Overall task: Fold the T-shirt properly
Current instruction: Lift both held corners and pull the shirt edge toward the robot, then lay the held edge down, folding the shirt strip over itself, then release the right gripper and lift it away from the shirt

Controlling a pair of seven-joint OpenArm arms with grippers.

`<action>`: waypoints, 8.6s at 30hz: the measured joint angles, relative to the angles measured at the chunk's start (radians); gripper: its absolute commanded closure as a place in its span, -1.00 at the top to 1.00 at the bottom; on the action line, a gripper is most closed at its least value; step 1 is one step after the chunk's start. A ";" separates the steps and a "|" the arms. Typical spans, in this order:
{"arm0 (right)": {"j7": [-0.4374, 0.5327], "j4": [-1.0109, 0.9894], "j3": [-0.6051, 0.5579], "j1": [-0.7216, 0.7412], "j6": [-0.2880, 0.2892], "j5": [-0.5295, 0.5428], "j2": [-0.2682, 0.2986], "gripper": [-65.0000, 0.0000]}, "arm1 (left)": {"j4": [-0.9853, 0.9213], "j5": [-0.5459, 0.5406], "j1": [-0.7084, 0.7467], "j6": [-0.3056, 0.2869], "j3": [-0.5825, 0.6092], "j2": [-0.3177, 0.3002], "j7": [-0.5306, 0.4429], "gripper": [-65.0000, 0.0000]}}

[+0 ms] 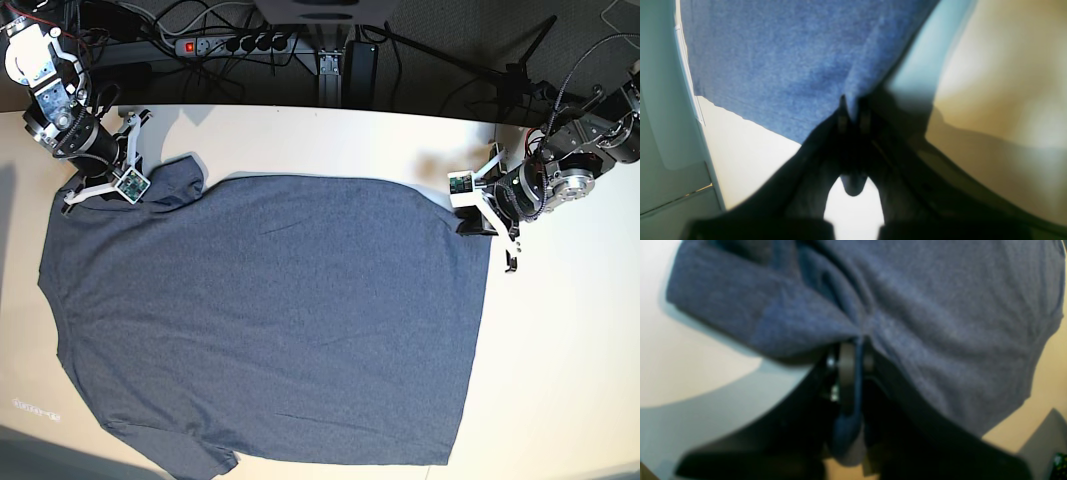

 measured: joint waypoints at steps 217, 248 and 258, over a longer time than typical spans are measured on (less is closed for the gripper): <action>-0.222 0.015 0.018 0.076 0.145 0.100 0.202 0.37 | -0.184 -0.763 -0.197 -0.058 -0.608 0.402 0.568 -1.00; -0.228 -0.128 -0.186 0.301 0.145 0.052 0.141 -0.99 | -0.184 -0.763 -0.197 -0.058 -0.608 0.400 0.572 -1.00; -0.231 -0.129 -0.186 0.311 0.146 0.051 0.142 -1.00 | -0.184 -0.763 -0.197 -0.058 -0.608 0.400 0.572 -1.00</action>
